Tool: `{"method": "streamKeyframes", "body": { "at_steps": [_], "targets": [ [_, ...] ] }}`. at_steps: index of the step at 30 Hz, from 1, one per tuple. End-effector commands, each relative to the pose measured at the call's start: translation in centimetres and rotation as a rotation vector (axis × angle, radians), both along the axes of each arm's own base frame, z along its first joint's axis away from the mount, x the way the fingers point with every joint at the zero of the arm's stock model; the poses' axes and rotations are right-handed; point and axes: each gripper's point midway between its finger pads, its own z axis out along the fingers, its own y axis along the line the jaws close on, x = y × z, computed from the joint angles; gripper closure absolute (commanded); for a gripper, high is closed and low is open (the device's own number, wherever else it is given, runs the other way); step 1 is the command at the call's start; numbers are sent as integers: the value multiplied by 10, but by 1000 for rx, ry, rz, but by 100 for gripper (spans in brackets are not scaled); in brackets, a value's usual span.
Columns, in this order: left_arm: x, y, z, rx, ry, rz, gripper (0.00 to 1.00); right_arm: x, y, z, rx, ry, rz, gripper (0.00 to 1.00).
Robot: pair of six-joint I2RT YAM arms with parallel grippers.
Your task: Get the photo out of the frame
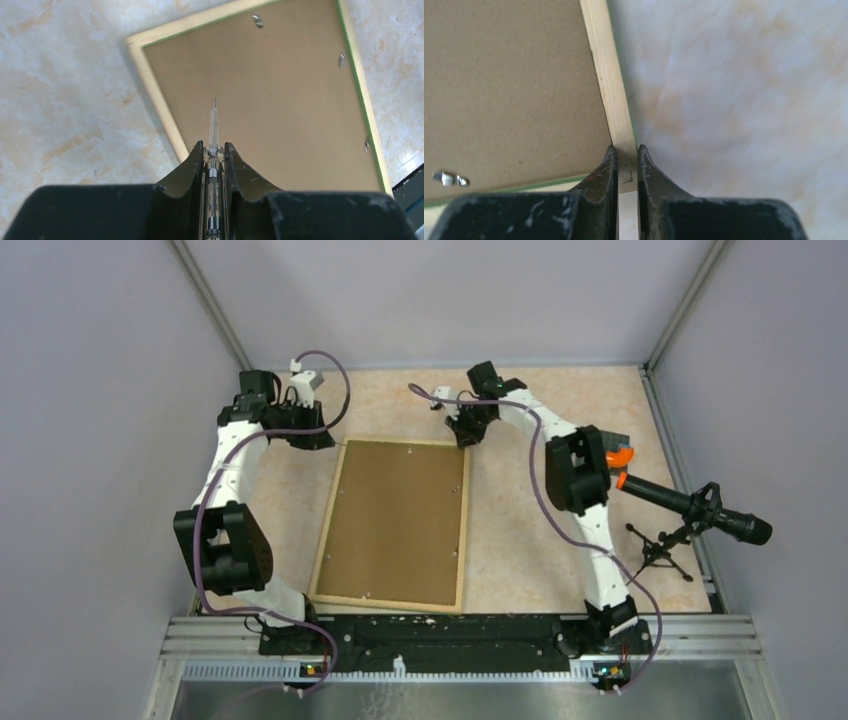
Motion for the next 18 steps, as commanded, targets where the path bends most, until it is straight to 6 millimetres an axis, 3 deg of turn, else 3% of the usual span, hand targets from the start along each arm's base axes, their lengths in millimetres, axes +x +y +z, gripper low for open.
{"method": "streamKeyframes", "body": {
  "at_steps": [1, 3, 6, 7, 12, 18],
  "targets": [
    [8, -1, 16, -12, -46, -18, 100, 54, 45, -2, 28, -61, -21, 97],
    [9, -3, 16, -16, -50, -28, 100, 73, 58, 9, 50, -102, -76, 90],
    [9, -4, 17, -21, -53, -36, 100, 80, 57, 21, 68, -109, -192, 49],
    [9, -4, 17, -23, -55, -43, 100, 79, 52, 25, 72, -106, -223, 41],
    [0, -27, 16, -71, -67, -151, 100, 52, 17, 66, 177, 7, -365, 27],
    [-34, -86, -8, 32, -128, -437, 100, 1, -14, 84, 242, 181, -446, 24]
  ]
}}
